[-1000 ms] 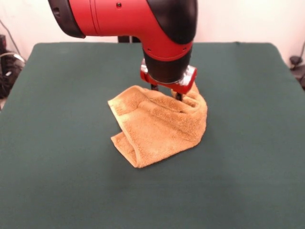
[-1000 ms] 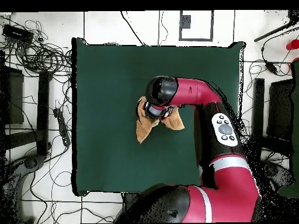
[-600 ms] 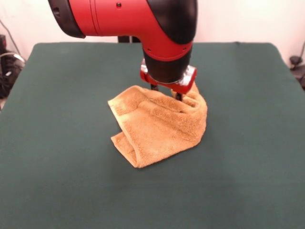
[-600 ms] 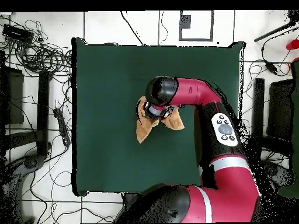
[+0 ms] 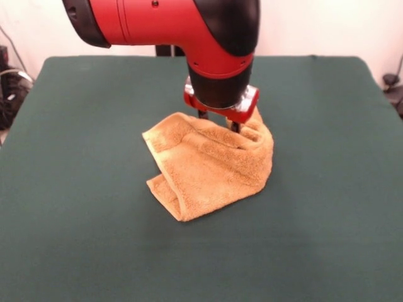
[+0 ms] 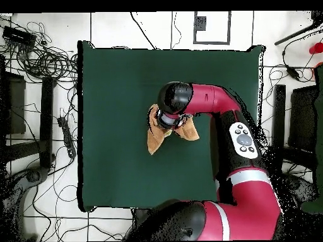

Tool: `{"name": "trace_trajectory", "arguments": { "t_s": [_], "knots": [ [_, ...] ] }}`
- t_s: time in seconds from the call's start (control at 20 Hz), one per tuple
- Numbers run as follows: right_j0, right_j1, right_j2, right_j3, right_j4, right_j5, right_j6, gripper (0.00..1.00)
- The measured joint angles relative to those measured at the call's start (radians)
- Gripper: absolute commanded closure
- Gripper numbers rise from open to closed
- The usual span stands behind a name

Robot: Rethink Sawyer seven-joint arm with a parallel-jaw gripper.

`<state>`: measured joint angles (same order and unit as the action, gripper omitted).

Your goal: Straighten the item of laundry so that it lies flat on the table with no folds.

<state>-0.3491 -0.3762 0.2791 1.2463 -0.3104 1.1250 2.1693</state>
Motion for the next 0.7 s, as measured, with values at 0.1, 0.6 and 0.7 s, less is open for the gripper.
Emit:
{"name": "trace_trajectory", "arguments": {
  "t_s": [0.1,0.6,0.7],
  "knots": [
    [-0.001,-0.001,0.0,0.0,0.0,0.0,0.0,0.0],
    [-0.008,-0.025,0.005,0.001,0.019,0.003,0.0,0.0],
    [-0.009,-0.039,0.01,0.001,0.029,0.007,0.0,0.0]
  ]
}}
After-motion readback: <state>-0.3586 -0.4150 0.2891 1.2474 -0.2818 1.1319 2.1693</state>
